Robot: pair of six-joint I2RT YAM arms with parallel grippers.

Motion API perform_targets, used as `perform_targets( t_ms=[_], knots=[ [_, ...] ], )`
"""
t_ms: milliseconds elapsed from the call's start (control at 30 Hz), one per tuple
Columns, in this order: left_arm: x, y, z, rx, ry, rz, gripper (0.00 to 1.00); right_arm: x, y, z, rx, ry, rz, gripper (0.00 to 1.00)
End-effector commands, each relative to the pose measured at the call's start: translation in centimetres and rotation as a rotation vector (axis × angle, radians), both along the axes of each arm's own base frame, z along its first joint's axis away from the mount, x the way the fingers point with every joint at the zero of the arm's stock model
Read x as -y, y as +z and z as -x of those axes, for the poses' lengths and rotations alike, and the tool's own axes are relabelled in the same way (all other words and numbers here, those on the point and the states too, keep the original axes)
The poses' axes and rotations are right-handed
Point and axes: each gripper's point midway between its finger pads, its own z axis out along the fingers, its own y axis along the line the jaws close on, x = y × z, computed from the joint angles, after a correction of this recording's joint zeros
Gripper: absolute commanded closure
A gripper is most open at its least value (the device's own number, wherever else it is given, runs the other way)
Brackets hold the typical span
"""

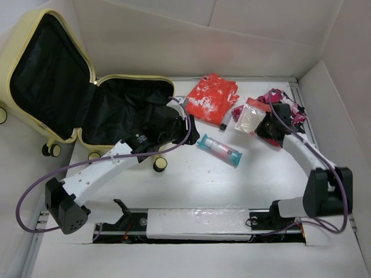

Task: Pack the luggage

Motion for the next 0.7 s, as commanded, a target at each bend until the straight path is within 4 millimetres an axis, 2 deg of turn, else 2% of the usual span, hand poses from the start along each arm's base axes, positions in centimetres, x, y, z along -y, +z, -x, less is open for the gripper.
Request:
perform_targets(
  t_ms=[0,33,67,133,167,200,233,267,300,333,367,400,433,467,500,533,567,600,633,667],
  knots=[
    [-1.2,6.1,-1.4,0.138,0.08,0.046,0.48,-1.8,6.2,0.8,0.158,0.063,-0.018,1.0],
    [-1.8,8.1,-2.1,0.181,0.126,0.06,0.48,-2.7,6.8,1.2,0.166,0.084,-0.042,1.0],
    [-2.2,9.0,-2.3,0.193,0.15,0.056,0.48,-4.9,7.9,1.5,0.187,0.147,-0.077,1.0],
    [-3.3,11.5,-2.7,0.239,0.206,0.074,0.48,-8.0,9.4,1.3,0.208,0.205,-0.142,1.0],
    [-4.6,14.3,-2.9,0.288,0.265,0.097,0.48,-11.0,9.6,1.7,0.198,0.275,-0.172,1.0],
    [-5.4,15.5,-3.2,0.309,0.299,0.107,0.46,-13.3,11.9,1.0,0.239,0.324,-0.21,1.0],
    [-6.1,17.0,-3.0,0.333,0.321,0.127,0.45,-15.5,11.5,0.2,0.22,0.361,-0.229,1.0],
    [-7.1,19.5,-2.7,0.374,0.352,0.168,0.45,-19.1,12.2,0.7,0.22,0.434,-0.266,1.0],
    [-7.4,20.3,-2.4,0.386,0.354,0.186,0.45,-21.6,13.1,0.6,0.229,0.488,-0.297,1.0],
    [-8.2,21.1,-2.0,0.403,0.368,0.203,0.43,-24.6,14.7,-1.3,0.268,0.528,-0.314,1.0],
    [-8.9,21.8,-1.6,0.413,0.389,0.223,0.43,-28.5,18.6,-1.1,0.328,0.612,-0.371,1.0],
    [-9.1,21.8,-1.7,0.416,0.402,0.22,0.43,-29.9,16.1,-1.3,0.272,0.617,-0.374,1.0],
    [-9.6,21.8,-1.5,0.42,0.413,0.221,0.42,-32.6,19.9,-1.5,0.328,0.694,-0.445,0.97],
    [-9.7,21.8,-1.6,0.422,0.422,0.219,0.42,-34.7,18.0,-2.5,0.285,0.725,-0.452,0.78],
    [-9.9,20.8,-1.7,0.402,0.436,0.199,0.42,-35.7,18.0,-2.6,0.261,0.733,-0.465,0.68],
    [-10.0,20.2,-1.6,0.384,0.437,0.184,0.42,-35.9,19.2,-3.5,0.279,0.715,-0.456,0.58],
    [-10.1,19.7,-1.5,0.379,0.436,0.176,0.41,-35.3,17.7,-3.9,0.237,0.692,-0.436,0.4],
    [-10.0,19.2,-1.6,0.372,0.435,0.164,0.41,-34.6,17.9,-4.2,0.251,0.695,-0.418,0.34],
    [-9.7,17.7,-1.6,0.342,0.425,0.141,0.4,-32.7,17.6,-5.2,0.261,0.653,-0.391,0.29],
    [-9.3,17.0,-1.5,0.323,0.418,0.143,0.4,-30.6,14.8,-5.3,0.218,0.608,-0.338,0.29]
  ],
)
